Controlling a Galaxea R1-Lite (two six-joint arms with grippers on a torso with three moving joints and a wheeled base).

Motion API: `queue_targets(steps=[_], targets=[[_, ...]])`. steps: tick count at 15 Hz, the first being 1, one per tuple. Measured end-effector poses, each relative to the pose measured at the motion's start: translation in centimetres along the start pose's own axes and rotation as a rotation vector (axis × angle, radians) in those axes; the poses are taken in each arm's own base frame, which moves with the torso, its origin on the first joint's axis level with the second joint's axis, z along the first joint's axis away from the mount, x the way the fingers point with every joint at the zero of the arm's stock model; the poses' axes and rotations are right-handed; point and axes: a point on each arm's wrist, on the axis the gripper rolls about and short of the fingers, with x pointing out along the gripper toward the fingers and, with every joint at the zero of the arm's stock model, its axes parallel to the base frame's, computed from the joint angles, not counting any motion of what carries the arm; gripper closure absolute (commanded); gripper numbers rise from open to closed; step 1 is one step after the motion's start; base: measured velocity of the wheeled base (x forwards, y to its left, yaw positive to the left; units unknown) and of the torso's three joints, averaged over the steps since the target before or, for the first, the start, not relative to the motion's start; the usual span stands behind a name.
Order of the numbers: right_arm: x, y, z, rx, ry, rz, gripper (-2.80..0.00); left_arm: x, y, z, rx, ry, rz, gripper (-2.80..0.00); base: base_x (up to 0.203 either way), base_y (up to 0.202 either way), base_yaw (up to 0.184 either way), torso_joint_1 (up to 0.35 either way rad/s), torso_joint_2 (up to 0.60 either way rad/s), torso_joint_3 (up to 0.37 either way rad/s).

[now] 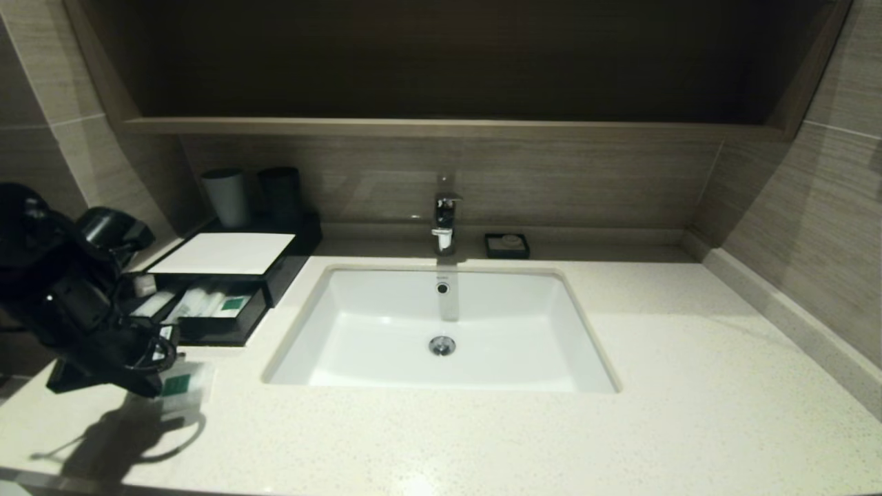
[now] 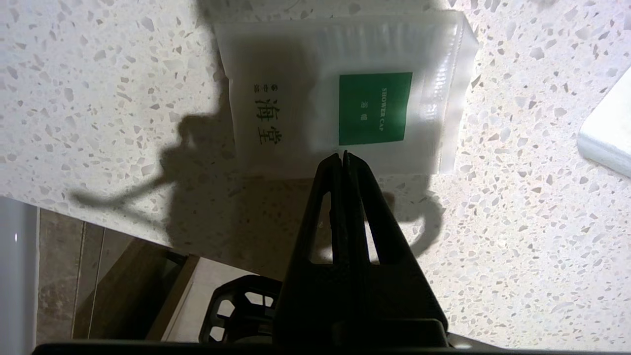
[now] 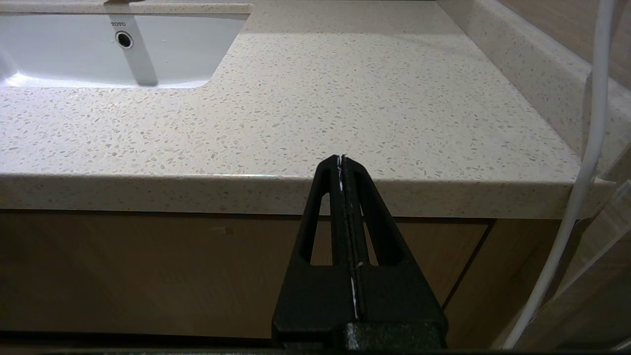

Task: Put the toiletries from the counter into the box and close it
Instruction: Pick up the bathroom toiletry

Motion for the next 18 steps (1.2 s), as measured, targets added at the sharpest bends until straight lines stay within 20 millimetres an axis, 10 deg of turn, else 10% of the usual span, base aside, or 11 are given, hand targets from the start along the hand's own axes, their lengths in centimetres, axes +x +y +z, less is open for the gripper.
queue_targets(steps=[1, 2, 18], targets=[[0.0, 0.0, 0.0, 0.0, 0.0, 0.0, 0.0, -0.2, 0.0, -0.1, 0.0, -0.003, -0.001, -1.01, 0.0, 0.0, 0.0, 0.0, 0.0, 0.0], [0.0, 0.0, 0.0, 0.0, 0.0, 0.0, 0.0, -0.3, 0.1, -0.1, -0.001, -0.007, 0.0, -2.8, 0.0, 0.0, 0.0, 0.0, 0.0, 0.0], [0.0, 0.0, 0.0, 0.0, 0.0, 0.0, 0.0, 0.7, 0.7, 0.6, -0.052, -0.002, 0.043, -2.8, 0.0, 0.0, 0.0, 0.0, 0.0, 0.0]])
